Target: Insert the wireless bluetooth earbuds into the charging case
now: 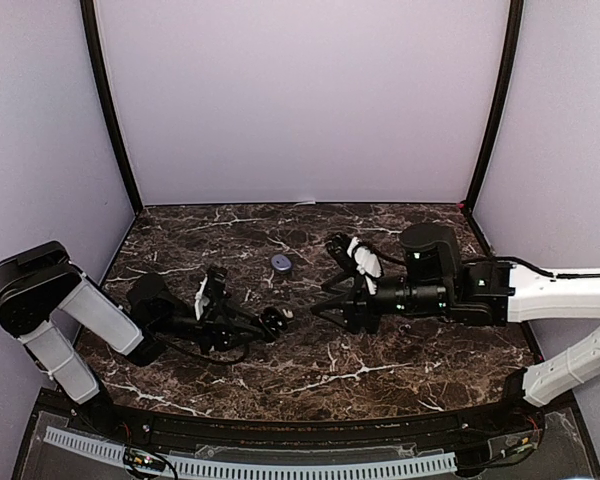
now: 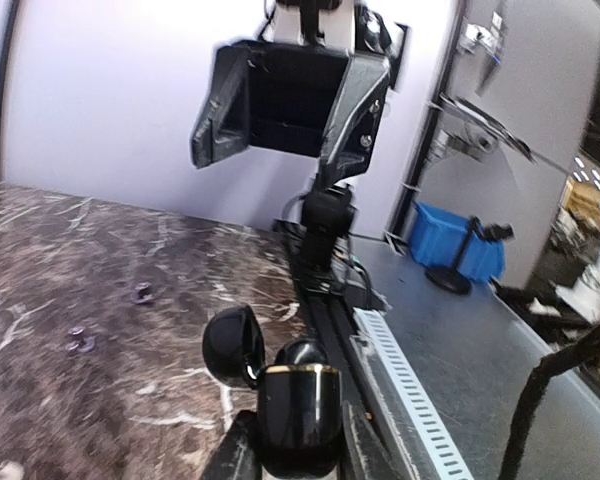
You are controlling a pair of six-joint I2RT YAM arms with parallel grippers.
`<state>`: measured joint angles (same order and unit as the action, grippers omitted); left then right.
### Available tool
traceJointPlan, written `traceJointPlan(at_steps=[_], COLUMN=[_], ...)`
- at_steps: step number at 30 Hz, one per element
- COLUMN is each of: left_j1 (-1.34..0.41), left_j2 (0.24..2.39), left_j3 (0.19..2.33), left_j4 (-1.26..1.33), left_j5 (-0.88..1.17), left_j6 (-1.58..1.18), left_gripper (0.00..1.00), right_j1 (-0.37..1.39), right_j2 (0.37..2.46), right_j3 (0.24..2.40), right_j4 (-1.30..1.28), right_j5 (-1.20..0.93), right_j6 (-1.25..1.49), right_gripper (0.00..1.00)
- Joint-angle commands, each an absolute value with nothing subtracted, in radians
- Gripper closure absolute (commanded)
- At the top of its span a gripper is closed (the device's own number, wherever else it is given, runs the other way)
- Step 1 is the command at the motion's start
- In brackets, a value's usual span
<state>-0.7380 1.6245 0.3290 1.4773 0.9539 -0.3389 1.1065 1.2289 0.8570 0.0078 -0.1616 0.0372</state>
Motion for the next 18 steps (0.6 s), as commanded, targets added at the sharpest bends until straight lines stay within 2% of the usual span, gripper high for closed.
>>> traceJointPlan(at_steps=[1,5,10,12,18], left_j1=[-0.639,-0.530,-0.437,-0.427,-0.403], left_j2=[1.553,1.443,1.231,1.149,0.990], left_j3=[0.259,0.230,0.296,0.320,0.299], left_j4=[1.743,1.619,1.136,0.954,0.780], left_j5=[0.950,0.914,0.840,0.747,0.512], left_j6=[-0.539,-0.580,-0.512,-0.459,-0.442], left_gripper=[1.00,1.00,1.00,1.00,1.00], right_j1=[1.029,1.011,1.016,1.021,1.082], right_j2=[1.274,1.391,1.567,1.628,1.796], right_j3=[0.816,0.861,0.894,0.905,1.030], right_j4=[0.102,0.118,0.243,0.298,0.311], right_j5=[-0.162,-0.092,-0.116,-0.110,0.013], right_j6=[0.177,0.224,0.281,0.302,0.264], right_gripper=[0.44,0.47,0.53,0.54,0.52])
